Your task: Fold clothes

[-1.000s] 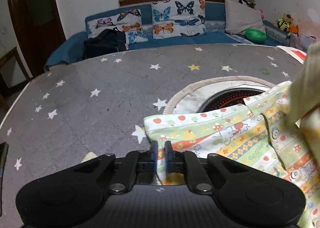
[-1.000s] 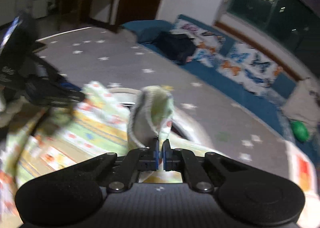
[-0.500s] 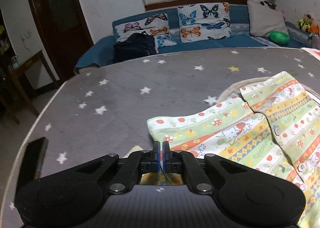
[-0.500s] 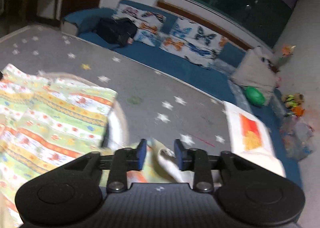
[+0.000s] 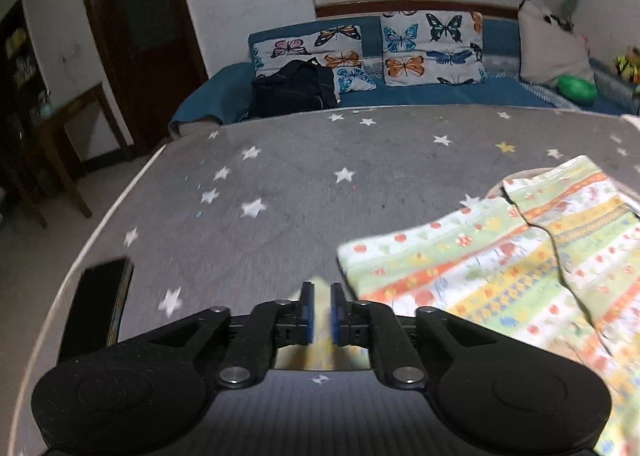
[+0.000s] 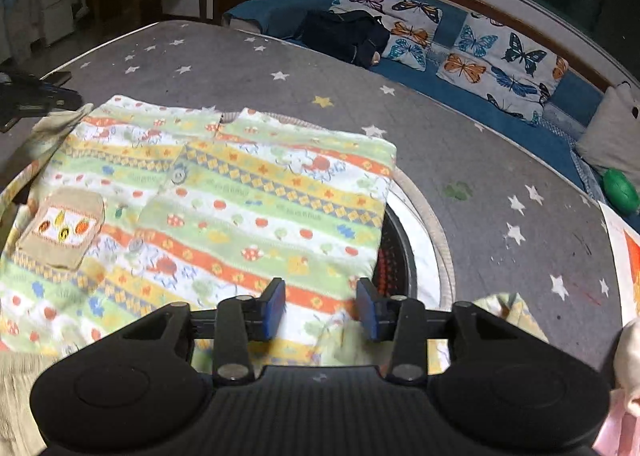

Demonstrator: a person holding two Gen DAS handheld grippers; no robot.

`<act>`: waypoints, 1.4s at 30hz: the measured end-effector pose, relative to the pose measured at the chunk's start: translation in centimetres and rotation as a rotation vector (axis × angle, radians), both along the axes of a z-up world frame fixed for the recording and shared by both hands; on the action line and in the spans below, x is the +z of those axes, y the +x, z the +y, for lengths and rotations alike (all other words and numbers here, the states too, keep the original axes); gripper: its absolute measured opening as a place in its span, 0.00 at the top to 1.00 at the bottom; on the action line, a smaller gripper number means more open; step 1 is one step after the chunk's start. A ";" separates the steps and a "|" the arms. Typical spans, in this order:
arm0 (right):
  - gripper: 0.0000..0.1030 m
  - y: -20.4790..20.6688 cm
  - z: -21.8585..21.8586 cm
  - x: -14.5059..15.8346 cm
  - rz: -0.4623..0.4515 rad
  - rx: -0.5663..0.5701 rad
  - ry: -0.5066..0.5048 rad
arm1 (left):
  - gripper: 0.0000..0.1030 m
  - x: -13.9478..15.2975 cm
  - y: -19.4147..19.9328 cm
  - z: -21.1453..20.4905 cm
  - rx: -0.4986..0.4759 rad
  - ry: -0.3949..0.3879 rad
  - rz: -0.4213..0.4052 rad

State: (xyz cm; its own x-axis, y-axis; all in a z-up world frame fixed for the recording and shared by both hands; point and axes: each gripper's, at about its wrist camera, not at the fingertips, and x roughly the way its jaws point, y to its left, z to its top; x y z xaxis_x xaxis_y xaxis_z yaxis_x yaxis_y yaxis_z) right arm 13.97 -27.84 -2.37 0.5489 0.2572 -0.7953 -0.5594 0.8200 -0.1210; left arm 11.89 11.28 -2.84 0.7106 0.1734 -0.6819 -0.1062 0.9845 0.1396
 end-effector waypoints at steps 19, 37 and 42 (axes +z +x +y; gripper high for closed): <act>0.54 -2.7 -2.1 0.0 0.002 -0.010 -0.024 | 0.94 -1.4 -4.4 -0.3 0.050 -0.117 0.054; 0.50 -9.3 -3.2 0.6 0.079 0.090 0.032 | 1.00 0.4 -20.3 4.3 0.379 -0.046 -0.085; 0.49 -9.7 -2.7 1.1 0.068 0.107 0.056 | 1.00 -0.6 -22.1 7.4 0.502 -0.055 -0.040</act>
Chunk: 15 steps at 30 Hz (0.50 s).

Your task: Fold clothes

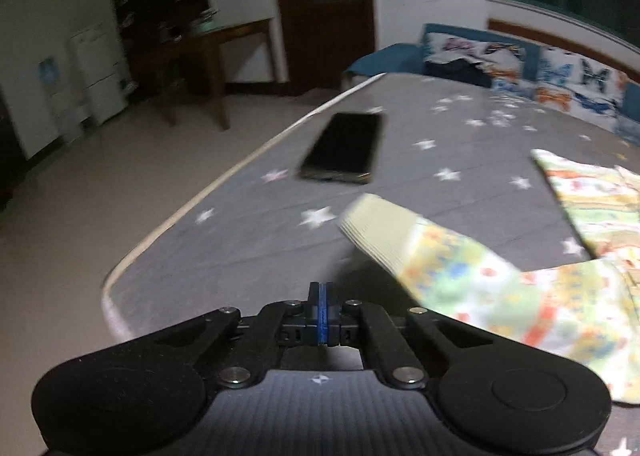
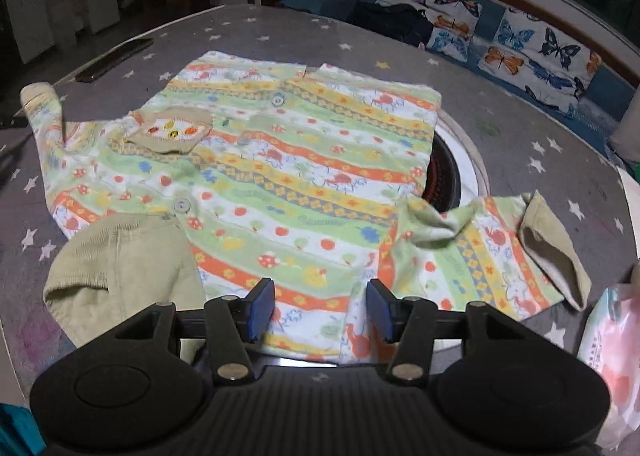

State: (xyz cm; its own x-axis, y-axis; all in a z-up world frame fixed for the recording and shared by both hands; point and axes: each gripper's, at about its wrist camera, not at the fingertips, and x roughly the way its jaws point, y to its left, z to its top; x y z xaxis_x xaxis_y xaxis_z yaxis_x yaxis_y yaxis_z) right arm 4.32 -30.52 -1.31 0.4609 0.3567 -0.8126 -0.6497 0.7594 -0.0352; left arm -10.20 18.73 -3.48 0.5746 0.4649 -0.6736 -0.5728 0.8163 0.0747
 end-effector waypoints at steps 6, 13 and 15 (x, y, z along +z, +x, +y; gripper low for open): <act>0.49 0.8 -0.2 0.3 -0.016 -0.031 0.020 | 0.89 1.2 -0.3 -1.5 -0.019 -0.055 -0.033; 0.48 0.8 -1.0 0.7 -0.076 -0.028 0.050 | 0.56 1.7 1.3 -4.5 -0.028 -0.023 -0.031; 0.48 0.7 -1.2 0.7 -0.095 -0.026 0.048 | 0.55 1.5 1.5 -5.0 -0.021 -0.026 -0.035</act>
State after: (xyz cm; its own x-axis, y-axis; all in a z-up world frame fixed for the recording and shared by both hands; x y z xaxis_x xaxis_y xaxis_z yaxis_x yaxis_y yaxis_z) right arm 5.01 -31.74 -0.58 0.5446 0.3806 -0.7473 -0.6249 0.7784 -0.0590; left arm -8.73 13.71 -1.98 0.6071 0.4356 -0.6647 -0.5576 0.8294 0.0342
